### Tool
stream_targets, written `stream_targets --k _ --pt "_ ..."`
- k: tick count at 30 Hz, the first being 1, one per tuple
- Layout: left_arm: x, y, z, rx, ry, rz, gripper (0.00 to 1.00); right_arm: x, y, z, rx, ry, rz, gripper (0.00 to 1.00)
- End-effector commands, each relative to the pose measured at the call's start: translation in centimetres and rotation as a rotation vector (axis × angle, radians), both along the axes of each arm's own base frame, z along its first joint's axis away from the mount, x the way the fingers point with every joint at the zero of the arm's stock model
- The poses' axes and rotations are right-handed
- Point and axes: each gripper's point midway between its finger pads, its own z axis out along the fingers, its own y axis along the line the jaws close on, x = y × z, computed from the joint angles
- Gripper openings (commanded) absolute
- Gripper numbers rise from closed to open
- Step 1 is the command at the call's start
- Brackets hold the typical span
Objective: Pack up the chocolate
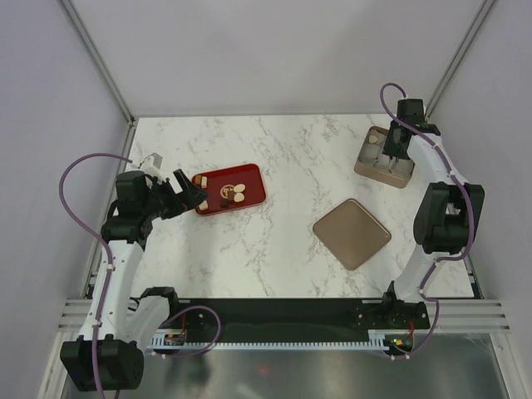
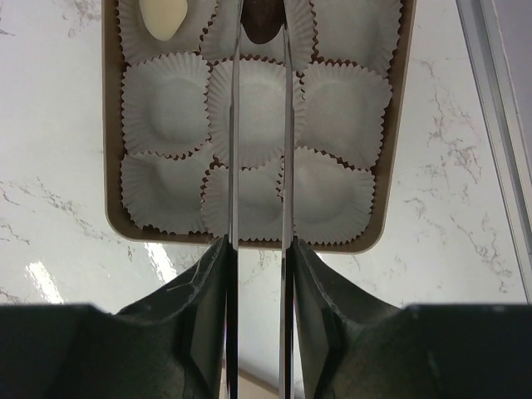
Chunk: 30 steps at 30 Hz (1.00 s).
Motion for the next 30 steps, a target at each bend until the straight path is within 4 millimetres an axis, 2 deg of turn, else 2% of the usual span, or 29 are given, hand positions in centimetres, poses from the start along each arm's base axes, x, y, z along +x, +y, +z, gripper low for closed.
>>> stream_targets --k 1,7,14,17,20,23,24,25,26,27,28,29,30 --pt "0.4 0.2 0.6 0.025 -0.049 -0.019 0.99 1.5 -0.4 1.8 0.0 -0.068 -0.016 0.43" --pt "0.4 0.2 0.6 0.025 -0.049 -0.019 0.99 1.7 -0.3 2.5 0.002 -0.084 -0.007 0.47" --pt "0.5 0.2 0.7 0.026 -0.052 -0.017 0.99 1.4 0.6 4.1 0.037 -0.121 0.021 0.47" --pt "0.5 0.2 0.6 0.027 -0.046 -0.015 0.99 1.2 1.5 5.3 0.057 -0.146 0.046 0.46" --pt "0.5 0.3 0.5 0.032 -0.046 -0.012 0.99 0.7 3.5 6.1 0.07 -0.162 0.091 0.45" --pt "0.5 0.4 0.6 0.038 -0.053 -0.007 0.99 0.1 7.1 6.8 0.067 -0.171 0.178 0.45" --pt "0.5 0.5 0.6 0.039 -0.054 -0.004 0.99 -0.2 9.2 6.7 0.074 -0.168 0.227 0.45" --pt "0.5 0.5 0.6 0.038 -0.053 -0.005 0.99 -0.5 10.3 6.9 0.08 -0.175 0.256 0.45" --pt "0.5 0.5 0.7 0.039 -0.057 -0.003 0.99 -0.8 11.4 7.6 0.079 -0.194 0.279 0.45" --pt "0.5 0.4 0.7 0.037 -0.055 -0.004 0.99 -1.1 14.0 7.9 0.079 -0.208 0.338 0.45" --pt "0.5 0.5 0.7 0.037 -0.054 -0.003 0.99 -1.7 15.4 7.7 0.084 -0.205 0.372 0.45" --pt "0.5 0.4 0.8 0.037 -0.057 -0.004 0.99 -2.6 18.5 7.9 0.102 -0.218 0.451 0.45" --pt "0.5 0.4 0.8 0.036 -0.057 -0.005 0.99 -3.1 19.8 8.1 0.105 -0.228 0.483 0.45"
